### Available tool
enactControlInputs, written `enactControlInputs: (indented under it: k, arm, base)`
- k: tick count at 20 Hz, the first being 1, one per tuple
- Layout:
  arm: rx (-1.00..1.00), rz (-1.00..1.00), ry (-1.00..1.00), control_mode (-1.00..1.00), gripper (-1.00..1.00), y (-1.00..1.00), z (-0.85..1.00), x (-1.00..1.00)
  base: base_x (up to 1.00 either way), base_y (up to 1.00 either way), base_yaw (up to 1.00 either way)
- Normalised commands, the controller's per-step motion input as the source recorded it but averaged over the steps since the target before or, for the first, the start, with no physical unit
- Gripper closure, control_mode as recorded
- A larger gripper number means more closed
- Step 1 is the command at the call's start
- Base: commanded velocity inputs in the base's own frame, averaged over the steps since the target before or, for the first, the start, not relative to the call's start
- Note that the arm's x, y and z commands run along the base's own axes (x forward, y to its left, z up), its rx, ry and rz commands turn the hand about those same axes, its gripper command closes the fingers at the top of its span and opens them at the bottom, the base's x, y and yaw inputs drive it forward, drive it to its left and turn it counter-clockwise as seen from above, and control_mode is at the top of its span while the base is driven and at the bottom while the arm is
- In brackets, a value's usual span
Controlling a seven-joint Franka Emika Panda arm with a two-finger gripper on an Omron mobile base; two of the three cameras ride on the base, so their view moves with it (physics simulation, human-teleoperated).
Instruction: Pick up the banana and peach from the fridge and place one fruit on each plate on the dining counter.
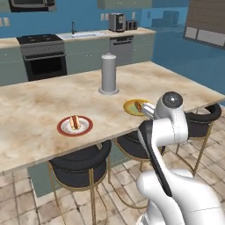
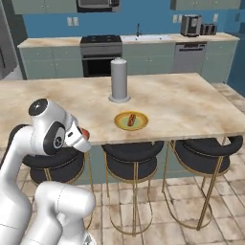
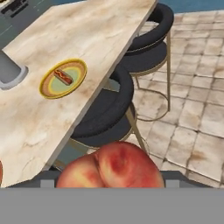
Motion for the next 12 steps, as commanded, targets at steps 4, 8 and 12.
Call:
enactControlInputs:
  k: [4,8,12]
  arm:
    - [0.0,0.0,0.0,1.0,1.0,0.0,0.0,0.0]
    - [0.0,0.0,0.0,1.0,1.0,0.0,0.0,0.0]
    - [0.0,0.0,0.0,1.0,1.0,0.0,0.0,0.0]
  base:
    - [0.5,-0.28,0.21]
    - [0.45,-0.25,0.23]
    - [0.43,-0.24,0.24]
